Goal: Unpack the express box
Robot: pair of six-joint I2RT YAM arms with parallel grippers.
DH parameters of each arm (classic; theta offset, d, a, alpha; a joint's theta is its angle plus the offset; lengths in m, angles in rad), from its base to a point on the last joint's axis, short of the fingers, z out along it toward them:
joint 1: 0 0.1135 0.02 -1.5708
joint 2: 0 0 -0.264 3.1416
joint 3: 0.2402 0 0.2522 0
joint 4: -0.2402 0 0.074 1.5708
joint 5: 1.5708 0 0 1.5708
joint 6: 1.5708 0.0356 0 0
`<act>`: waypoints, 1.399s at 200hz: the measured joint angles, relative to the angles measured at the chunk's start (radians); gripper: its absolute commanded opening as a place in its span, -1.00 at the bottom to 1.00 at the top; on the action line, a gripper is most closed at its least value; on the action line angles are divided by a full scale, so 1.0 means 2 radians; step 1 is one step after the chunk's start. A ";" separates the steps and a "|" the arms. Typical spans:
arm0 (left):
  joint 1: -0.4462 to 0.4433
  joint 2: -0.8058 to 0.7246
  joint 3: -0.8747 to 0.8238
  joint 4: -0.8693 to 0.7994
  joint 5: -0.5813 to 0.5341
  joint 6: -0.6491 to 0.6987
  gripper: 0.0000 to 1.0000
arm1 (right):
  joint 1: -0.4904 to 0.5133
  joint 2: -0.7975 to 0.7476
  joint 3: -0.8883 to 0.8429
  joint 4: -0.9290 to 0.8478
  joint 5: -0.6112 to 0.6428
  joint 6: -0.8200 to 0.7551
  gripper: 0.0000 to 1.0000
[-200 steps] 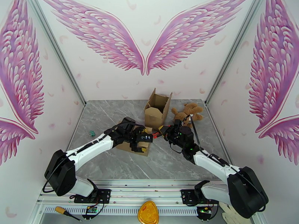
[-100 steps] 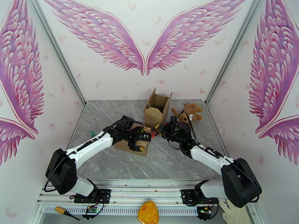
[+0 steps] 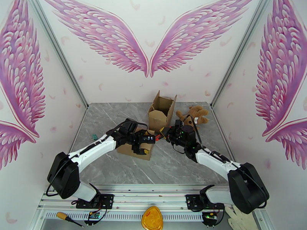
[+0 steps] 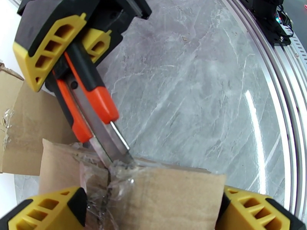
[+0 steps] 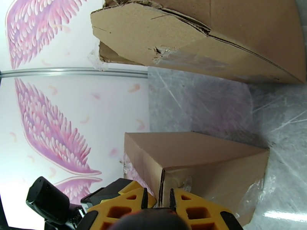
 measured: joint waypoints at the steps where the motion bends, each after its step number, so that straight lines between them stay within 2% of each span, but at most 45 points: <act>1: 0.000 0.000 0.000 0.000 0.000 -0.001 0.76 | 0.000 -0.001 0.000 -0.002 0.001 0.000 -1.00; 53: -0.004 0.000 -0.002 0.010 -0.002 -0.024 0.75 | 0.004 -0.038 0.000 -0.058 0.034 0.001 -1.00; 99: -0.005 -0.005 -0.015 0.023 0.006 -0.028 0.74 | 0.003 -0.055 -0.004 -0.078 0.038 0.003 -1.00; 135: -0.005 -0.011 -0.028 0.031 0.020 -0.017 0.77 | -0.003 -0.053 -0.004 -0.082 0.013 0.002 -1.00; 197: -0.007 -0.009 -0.028 0.034 0.014 -0.012 0.76 | -0.010 -0.023 0.002 -0.046 -0.020 -0.003 -1.00; 252: -0.012 0.027 0.018 0.010 -0.010 -0.042 0.70 | -0.010 -0.024 0.001 -0.034 0.011 -0.007 -1.00; 280: -0.012 0.038 0.029 0.009 -0.005 -0.051 0.69 | -0.010 -0.055 -0.021 -0.036 0.041 -0.004 -1.00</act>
